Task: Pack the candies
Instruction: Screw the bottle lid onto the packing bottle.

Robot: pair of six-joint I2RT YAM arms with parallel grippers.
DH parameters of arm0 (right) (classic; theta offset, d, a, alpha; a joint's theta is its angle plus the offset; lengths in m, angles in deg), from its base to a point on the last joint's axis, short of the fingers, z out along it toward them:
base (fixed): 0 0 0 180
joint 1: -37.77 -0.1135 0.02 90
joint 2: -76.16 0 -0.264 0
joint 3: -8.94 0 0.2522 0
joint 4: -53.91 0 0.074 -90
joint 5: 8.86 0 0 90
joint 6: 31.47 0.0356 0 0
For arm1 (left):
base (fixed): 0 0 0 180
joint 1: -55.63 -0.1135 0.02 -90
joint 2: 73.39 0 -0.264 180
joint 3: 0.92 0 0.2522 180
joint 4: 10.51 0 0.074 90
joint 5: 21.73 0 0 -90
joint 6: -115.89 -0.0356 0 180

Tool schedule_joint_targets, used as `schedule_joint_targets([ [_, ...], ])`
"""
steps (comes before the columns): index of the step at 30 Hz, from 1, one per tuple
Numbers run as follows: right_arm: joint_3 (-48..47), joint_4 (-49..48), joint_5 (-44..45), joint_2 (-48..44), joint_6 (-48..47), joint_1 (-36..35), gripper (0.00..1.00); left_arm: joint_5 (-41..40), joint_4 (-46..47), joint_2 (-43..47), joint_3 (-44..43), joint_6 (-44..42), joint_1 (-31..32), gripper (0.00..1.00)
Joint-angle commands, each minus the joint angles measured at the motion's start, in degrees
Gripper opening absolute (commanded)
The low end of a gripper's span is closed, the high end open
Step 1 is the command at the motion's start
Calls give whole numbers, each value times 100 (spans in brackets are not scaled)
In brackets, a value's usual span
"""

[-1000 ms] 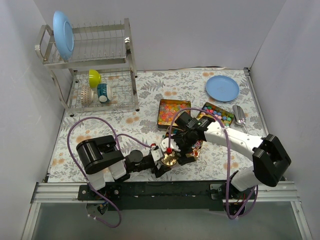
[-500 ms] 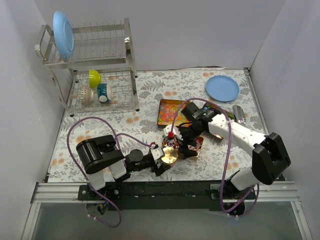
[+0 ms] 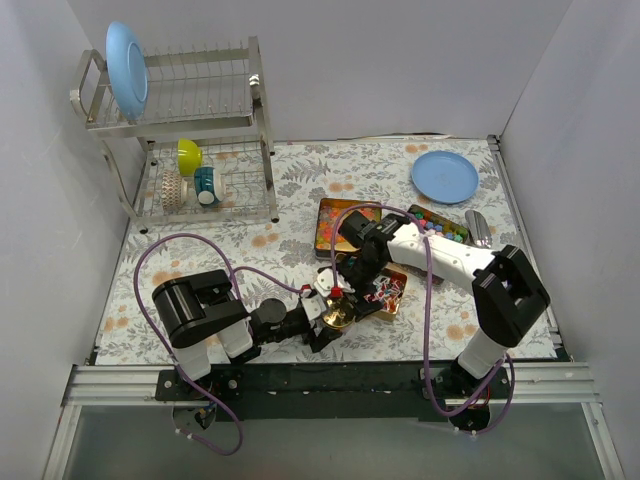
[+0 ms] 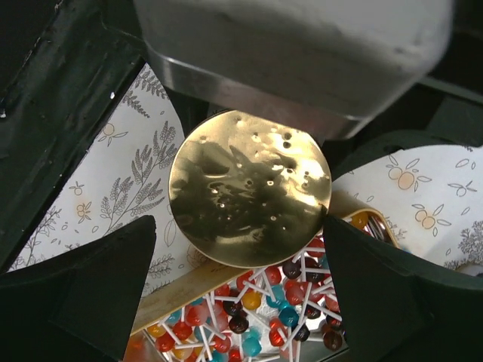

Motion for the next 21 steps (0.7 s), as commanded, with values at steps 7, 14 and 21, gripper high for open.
schedule_joint_targets([
  [7, -169, 40, -267, 279, -431, -186, 95, -44, -424, -11, -19, -1, -29, 0],
  [14, -28, -171, -302, 280, -26, -195, 81, -44, -442, -37, -28, 17, -38, 0],
  [21, 628, -810, -136, -88, 1114, -230, 63, -88, -442, -29, -28, 26, -29, 0],
])
